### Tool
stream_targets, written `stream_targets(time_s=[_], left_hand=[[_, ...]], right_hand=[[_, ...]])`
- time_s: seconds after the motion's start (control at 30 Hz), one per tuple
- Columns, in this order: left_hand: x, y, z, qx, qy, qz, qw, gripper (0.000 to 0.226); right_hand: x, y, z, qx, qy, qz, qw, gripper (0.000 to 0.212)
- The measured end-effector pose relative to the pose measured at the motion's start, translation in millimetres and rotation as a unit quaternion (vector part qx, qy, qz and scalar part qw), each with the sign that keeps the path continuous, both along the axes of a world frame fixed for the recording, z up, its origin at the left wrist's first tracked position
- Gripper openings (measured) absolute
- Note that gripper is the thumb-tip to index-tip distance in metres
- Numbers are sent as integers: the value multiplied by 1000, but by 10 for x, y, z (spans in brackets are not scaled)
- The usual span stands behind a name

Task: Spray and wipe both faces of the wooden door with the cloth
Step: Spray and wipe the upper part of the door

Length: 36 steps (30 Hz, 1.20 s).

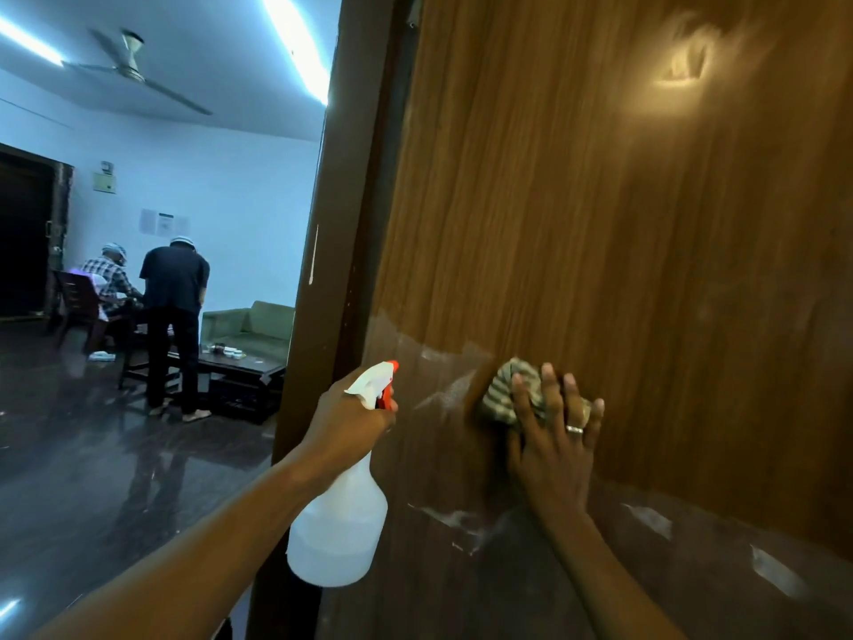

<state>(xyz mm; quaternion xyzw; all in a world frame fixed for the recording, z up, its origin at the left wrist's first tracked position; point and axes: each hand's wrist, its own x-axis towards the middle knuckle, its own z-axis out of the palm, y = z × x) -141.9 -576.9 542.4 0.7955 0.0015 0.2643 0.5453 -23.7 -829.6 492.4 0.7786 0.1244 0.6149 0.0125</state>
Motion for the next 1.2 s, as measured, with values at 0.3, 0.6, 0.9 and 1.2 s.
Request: stream_targets(time_s=[0.3,0.6,0.9,1.2], left_hand=[[48,250,12,-25,-17,-38,999,56],[-118,660,-70,-84,-15,-28,996,48],[-197,738,-91,-77,-24,-12,997,46],[-223,572,-437,-77,-12,-11,997,50]], right_hand=[[80,1011,-105,-140,16,68,988,72],[-5,1290,516,3,-1,47,999,67],[22,1480,-412,-223,34,105,969,75],[19,1349,-263,-22,-8,79,997,61]])
